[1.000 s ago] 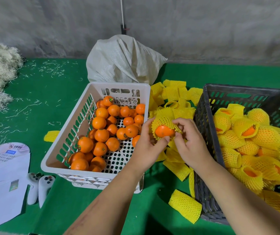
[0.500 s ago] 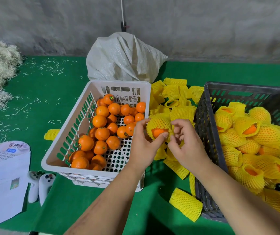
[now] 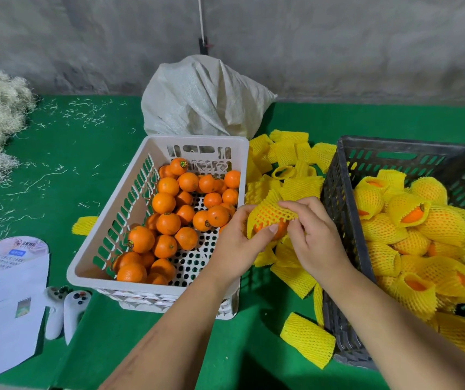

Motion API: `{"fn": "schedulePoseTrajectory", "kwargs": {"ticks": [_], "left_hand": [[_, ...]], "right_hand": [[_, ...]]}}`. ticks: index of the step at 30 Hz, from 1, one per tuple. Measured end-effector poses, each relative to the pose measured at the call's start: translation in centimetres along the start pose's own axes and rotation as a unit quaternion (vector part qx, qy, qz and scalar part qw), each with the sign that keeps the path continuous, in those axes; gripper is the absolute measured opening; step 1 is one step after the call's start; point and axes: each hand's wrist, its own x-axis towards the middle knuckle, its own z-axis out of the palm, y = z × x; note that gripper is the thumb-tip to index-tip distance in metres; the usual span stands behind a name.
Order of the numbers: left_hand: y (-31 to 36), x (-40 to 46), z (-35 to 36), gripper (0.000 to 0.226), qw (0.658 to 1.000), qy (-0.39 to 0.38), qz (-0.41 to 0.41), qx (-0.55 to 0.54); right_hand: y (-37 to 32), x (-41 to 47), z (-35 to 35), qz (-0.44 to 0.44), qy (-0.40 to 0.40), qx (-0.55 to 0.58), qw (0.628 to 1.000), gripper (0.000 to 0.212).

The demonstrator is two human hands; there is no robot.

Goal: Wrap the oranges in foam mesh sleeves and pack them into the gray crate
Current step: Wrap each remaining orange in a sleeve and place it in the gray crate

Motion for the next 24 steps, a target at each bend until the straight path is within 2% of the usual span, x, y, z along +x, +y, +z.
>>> {"fn": "schedulePoseTrajectory", "kwargs": {"ticks": [4, 9, 11, 15, 18, 21, 22, 24], "left_hand": [[-0.2, 0.0, 0.7, 0.046, 0.998, 0.054, -0.007, -0.022], [-1.2, -0.4, 0.8, 0.053, 0.999, 0.030, 0.029, 0.008], [-1.2, -0.5, 0.8, 0.058, 0.998, 0.012, 0.038, 0.043], [-1.0, -0.4, 0.6, 0.077, 0.989, 0.044, 0.079, 0.115], [-1.0, -0.3, 0.4, 0.075, 0.991, 0.044, 0.084, 0.089], [-1.1, -0.2, 0.3, 0.062, 0.993, 0.086, 0.076, -0.001], [-1.1, -0.1, 0.2, 0.062, 0.993, 0.097, 0.066, -0.019], [-1.4, 0.1, 0.1, 0.067, 0.992, 0.109, 0.049, -0.026]], "right_hand": [[-0.4, -0.5, 0.3, -0.063, -0.017, 0.015, 0.998, 0.033], [-0.4, -0.6, 0.6, 0.076, -0.082, 0.051, 0.992, 0.061], [-0.2, -0.4, 0.4, 0.073, -0.092, 0.063, 0.991, 0.063], [-0.2, -0.2, 0.2, 0.033, -0.064, 0.019, 0.997, 0.060], [-0.3, -0.2, 0.4, 0.019, -0.042, -0.003, 0.999, 0.052], [-0.3, -0.4, 0.5, -0.049, -0.006, 0.001, 0.999, 0.035], [-0.3, -0.5, 0.5, -0.049, -0.024, 0.008, 0.999, 0.035], [-0.4, -0.3, 0.7, 0.041, -0.098, 0.059, 0.993, 0.053]]}}
